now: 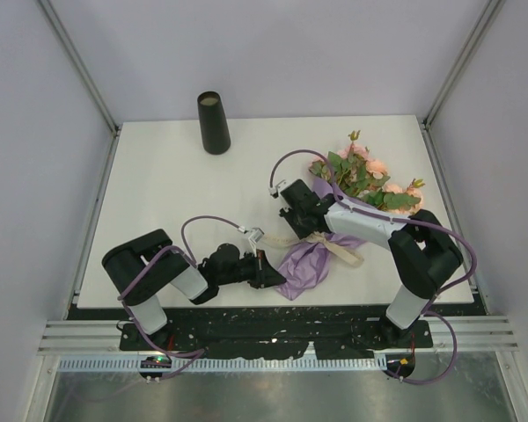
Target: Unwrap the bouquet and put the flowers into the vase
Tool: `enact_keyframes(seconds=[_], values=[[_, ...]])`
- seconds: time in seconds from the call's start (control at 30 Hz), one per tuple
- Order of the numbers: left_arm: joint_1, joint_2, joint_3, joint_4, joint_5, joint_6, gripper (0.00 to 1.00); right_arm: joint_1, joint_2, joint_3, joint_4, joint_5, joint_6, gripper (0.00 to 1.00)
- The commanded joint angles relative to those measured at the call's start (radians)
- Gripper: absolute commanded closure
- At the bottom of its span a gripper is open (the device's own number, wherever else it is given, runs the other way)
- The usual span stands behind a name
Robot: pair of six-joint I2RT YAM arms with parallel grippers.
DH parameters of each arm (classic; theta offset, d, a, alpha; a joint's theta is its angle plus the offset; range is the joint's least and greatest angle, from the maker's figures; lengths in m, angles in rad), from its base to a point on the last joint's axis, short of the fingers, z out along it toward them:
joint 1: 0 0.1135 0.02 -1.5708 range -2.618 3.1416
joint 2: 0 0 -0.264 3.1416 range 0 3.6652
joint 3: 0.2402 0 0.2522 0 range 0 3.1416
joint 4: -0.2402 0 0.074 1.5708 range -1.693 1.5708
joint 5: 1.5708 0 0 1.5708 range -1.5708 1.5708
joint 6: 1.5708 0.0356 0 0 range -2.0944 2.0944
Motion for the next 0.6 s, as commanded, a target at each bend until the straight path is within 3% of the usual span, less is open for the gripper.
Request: enact_keyframes(seconds=[0.0, 0.1, 0.57], values=[[-0.005, -0.018, 0.006, 0.025, -0.024, 0.018, 1.00, 0.004, -0.056, 0.008, 0.020, 0.025, 0.000, 0.81], [-0.005, -0.031, 0.006, -0.018, -0.044, 0.021, 1.00, 0.004, -0.114, 0.012, 0.034, 0.021, 0.014, 0.95], [-0.005, -0.139, -0.045, -0.199, -0.145, 0.029, 1.00, 0.004, -0.325, -0.017, 0.201, -0.037, 0.111, 0.95]])
